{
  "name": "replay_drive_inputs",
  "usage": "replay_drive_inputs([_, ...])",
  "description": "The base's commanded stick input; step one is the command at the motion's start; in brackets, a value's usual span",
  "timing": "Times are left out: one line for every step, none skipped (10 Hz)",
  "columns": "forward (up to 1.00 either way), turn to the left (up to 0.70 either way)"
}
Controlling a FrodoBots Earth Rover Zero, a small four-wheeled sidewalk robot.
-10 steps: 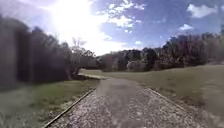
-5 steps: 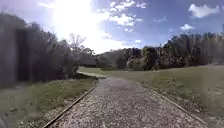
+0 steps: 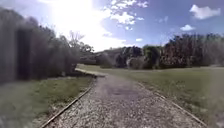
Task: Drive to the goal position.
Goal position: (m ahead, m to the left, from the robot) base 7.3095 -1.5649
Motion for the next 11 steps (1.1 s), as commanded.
replay_drive_inputs([0.70, 0.01])
replay_drive_inputs([0.70, 0.01])
replay_drive_inputs([0.70, 0.01])
replay_drive_inputs([0.70, 0.01])
replay_drive_inputs([0.70, 0.01])
replay_drive_inputs([0.70, 0.01])
replay_drive_inputs([0.70, 0.01])
replay_drive_inputs([0.70, 0.01])
replay_drive_inputs([0.70, 0.01])
replay_drive_inputs([0.70, 0.01])
replay_drive_inputs([0.70, 0.01])
